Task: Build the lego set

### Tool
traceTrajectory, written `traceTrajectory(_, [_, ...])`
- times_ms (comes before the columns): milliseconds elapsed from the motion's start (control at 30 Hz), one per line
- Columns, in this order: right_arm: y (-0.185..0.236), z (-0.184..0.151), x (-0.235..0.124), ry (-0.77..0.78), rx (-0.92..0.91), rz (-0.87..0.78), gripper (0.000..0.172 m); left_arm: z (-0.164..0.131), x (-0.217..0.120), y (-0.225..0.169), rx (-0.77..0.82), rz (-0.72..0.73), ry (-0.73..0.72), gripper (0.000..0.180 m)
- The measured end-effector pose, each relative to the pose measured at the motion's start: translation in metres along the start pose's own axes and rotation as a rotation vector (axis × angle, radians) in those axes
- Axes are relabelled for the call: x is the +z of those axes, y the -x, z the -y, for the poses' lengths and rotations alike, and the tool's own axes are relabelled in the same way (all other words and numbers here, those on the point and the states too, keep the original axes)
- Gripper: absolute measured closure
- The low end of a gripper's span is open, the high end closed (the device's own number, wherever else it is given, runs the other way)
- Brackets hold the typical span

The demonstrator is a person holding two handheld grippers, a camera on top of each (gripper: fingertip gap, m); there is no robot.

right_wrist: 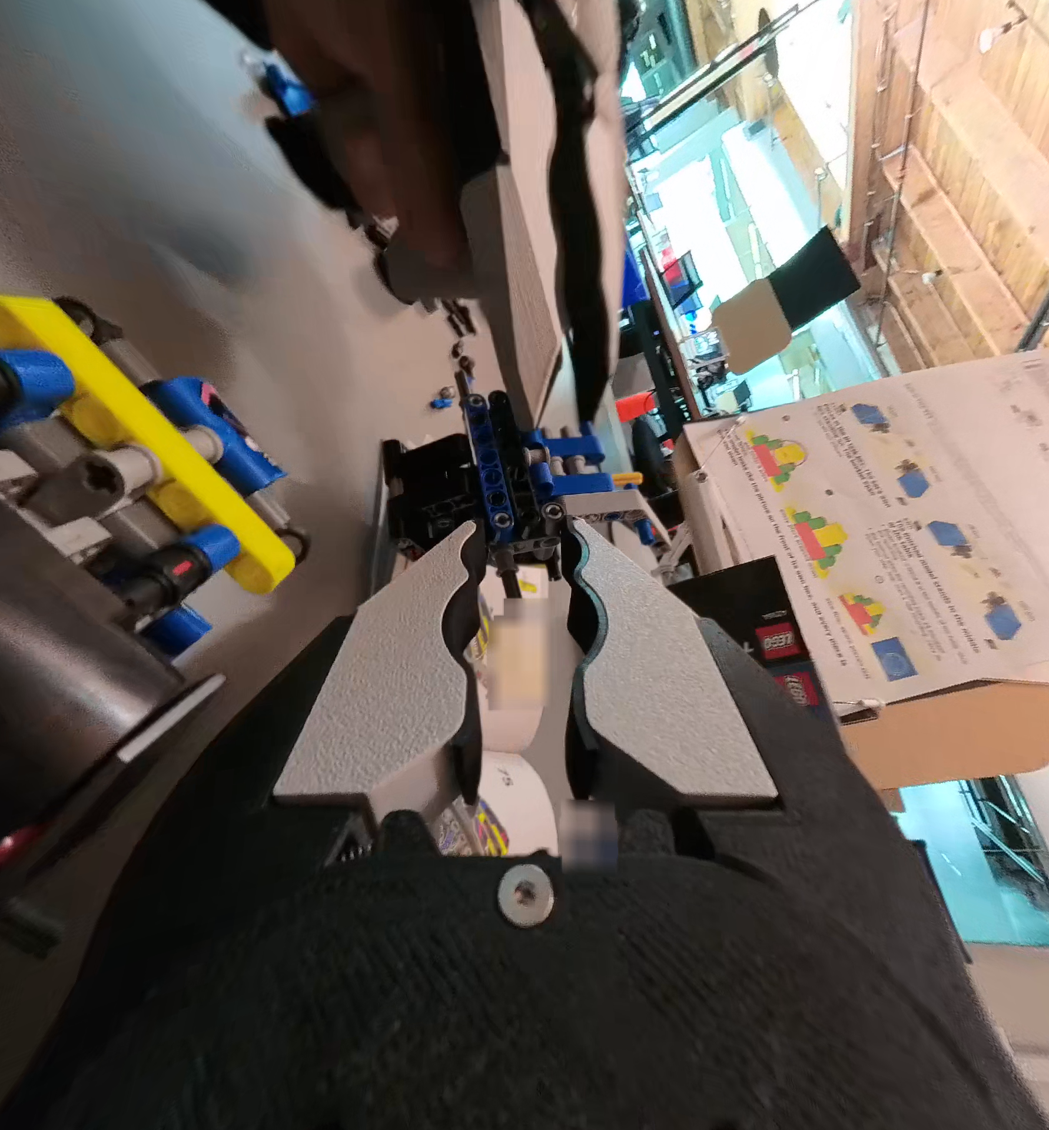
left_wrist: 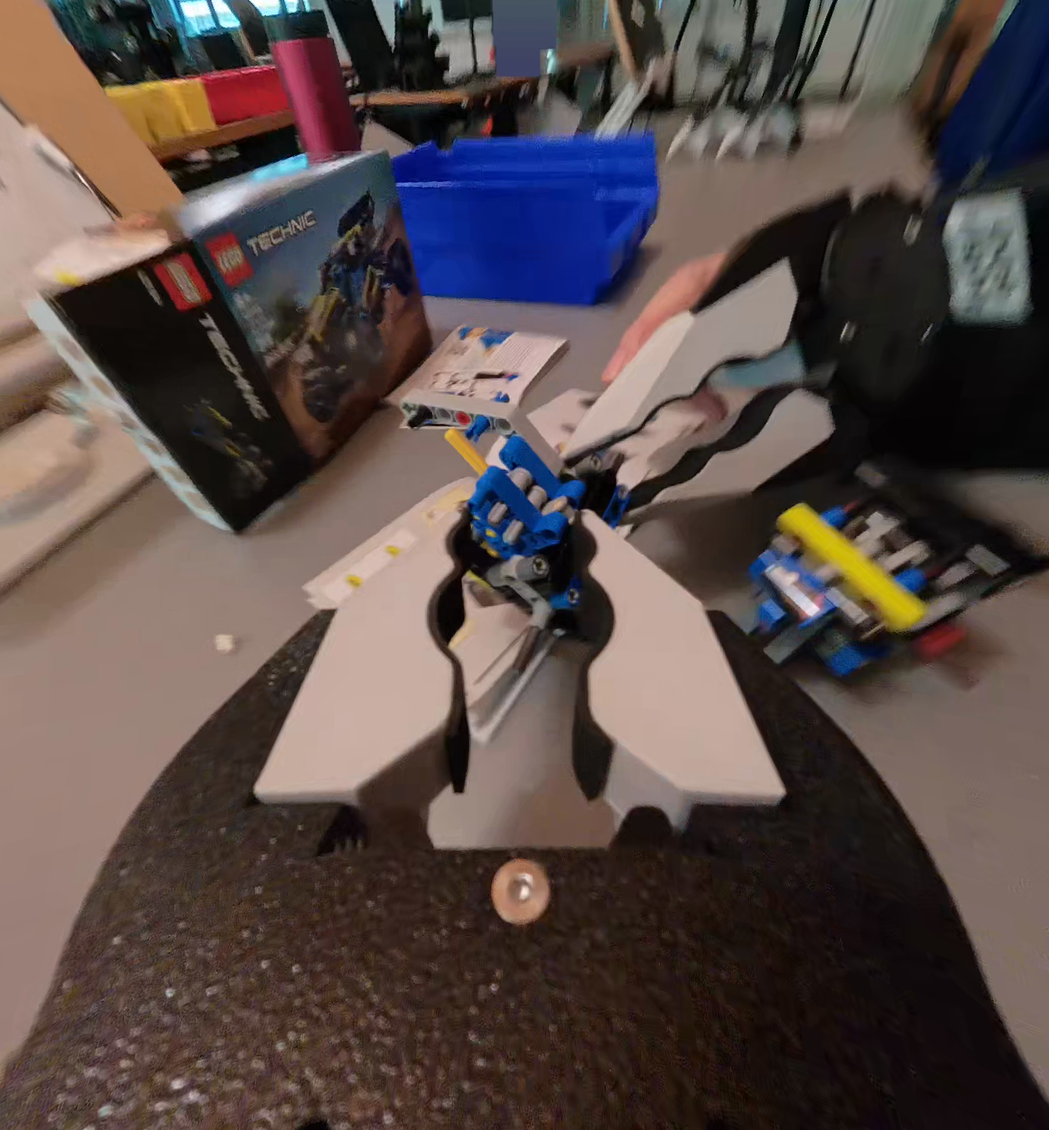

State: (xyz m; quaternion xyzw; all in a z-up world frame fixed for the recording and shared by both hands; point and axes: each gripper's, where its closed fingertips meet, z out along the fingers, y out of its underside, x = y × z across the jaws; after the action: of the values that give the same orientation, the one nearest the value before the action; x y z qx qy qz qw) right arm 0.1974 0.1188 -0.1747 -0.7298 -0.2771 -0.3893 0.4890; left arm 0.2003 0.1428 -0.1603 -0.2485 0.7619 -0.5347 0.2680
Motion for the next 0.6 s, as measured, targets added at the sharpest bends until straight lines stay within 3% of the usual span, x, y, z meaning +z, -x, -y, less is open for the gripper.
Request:
traceTrajectory(33, [0.002, -0.003, 0.001, 0.005, 0.008, 0.014, 0.150, 0.001, -0.001, 0.002, 0.098, 0.042, 0.026, 0.140])
traceTrajectory(100, [0.008, -0.008, 0.003, 0.006, 0.052, 0.058, 0.150, 0.005, -0.003, 0.003, 0.261, 0.088, 0.085, 0.134])
traceTrajectory(233, [0.014, -0.008, 0.008, -0.017, 0.121, 0.118, 0.150, -0.005, 0.003, 0.002, 0.379, 0.060, 0.280, 0.116])
traceTrajectory(467, [0.017, -0.008, 0.008, -0.026, 0.110, 0.134, 0.150, -0.027, 0.014, -0.001, 0.519, 0.022, 0.420, 0.114])
traceTrajectory(600, [0.018, -0.006, 0.008, -0.038, 0.088, 0.138, 0.150, -0.028, 0.017, 0.001, 0.556, 0.043, 0.425, 0.116])
